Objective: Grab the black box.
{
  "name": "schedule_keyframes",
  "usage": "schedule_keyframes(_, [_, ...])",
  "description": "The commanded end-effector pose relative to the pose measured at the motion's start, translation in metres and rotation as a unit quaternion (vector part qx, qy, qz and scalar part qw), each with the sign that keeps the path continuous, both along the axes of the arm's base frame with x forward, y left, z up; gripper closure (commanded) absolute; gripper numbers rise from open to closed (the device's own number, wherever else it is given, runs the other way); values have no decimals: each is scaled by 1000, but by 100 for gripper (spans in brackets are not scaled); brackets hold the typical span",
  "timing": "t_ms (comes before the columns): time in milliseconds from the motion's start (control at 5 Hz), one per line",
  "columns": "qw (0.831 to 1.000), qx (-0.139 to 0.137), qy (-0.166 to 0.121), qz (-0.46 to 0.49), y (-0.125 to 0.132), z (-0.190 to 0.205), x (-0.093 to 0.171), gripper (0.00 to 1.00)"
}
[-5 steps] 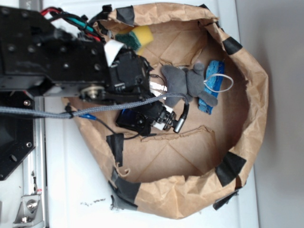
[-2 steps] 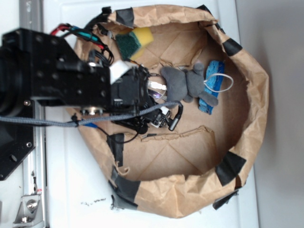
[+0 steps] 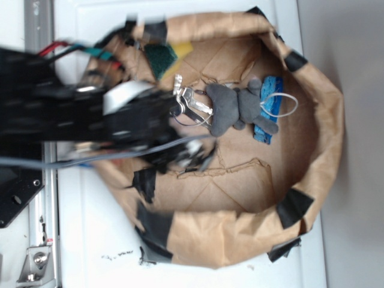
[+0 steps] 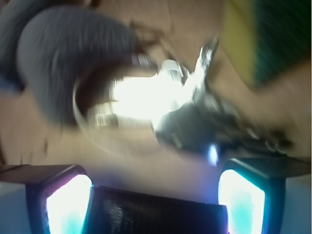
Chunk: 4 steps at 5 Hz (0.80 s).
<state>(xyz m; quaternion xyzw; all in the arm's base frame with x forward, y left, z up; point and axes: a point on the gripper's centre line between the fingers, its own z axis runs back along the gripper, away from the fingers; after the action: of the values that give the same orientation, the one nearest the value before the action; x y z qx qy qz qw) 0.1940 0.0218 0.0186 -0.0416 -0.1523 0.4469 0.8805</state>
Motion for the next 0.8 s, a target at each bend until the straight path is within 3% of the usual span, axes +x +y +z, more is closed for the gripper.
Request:
schedule_keyframes(0, [999,-35,34,24,8,-4,-36,100])
schedule_keyframes(200, [998,-46,30,26,9,6,-6,100])
schedule_keyframes(400, [997,-59,21,37,10,20,-2,100])
schedule_keyframes(600, [996,-74,17,53,16,48,21,100])
